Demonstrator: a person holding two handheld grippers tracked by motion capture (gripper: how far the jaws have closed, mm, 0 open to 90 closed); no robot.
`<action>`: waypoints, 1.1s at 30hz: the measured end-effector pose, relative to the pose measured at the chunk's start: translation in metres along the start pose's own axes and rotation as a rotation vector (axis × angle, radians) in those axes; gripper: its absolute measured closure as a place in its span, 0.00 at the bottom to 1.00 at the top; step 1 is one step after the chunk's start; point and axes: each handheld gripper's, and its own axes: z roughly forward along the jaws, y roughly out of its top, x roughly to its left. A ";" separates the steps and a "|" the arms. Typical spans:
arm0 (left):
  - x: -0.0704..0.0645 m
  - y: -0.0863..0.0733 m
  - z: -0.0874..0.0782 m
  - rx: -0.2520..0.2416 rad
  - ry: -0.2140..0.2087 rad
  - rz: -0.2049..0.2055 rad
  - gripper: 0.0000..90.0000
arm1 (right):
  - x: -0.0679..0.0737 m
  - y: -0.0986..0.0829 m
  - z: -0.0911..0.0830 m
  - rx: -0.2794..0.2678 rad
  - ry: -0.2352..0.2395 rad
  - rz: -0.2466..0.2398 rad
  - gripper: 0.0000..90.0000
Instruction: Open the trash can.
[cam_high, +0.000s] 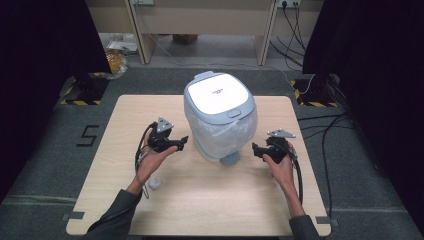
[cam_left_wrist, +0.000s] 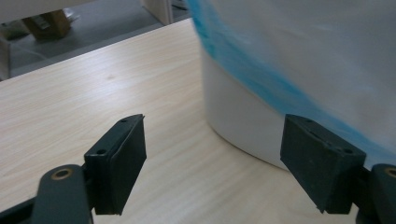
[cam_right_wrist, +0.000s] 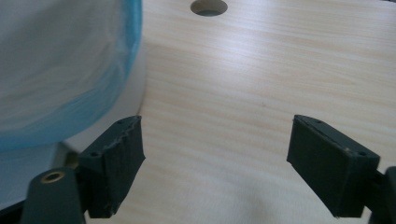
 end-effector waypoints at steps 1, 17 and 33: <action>0.001 0.000 0.005 -0.001 0.009 -0.010 0.25 | -0.002 0.002 0.010 -0.035 -0.005 0.022 0.23; -0.003 0.001 0.032 -0.007 0.038 -0.017 0.32 | 0.010 0.013 0.038 -0.132 0.120 -0.018 0.53; -0.006 0.000 0.032 -0.034 0.005 -0.010 0.52 | 0.026 -0.009 0.008 -0.115 0.194 -0.019 0.35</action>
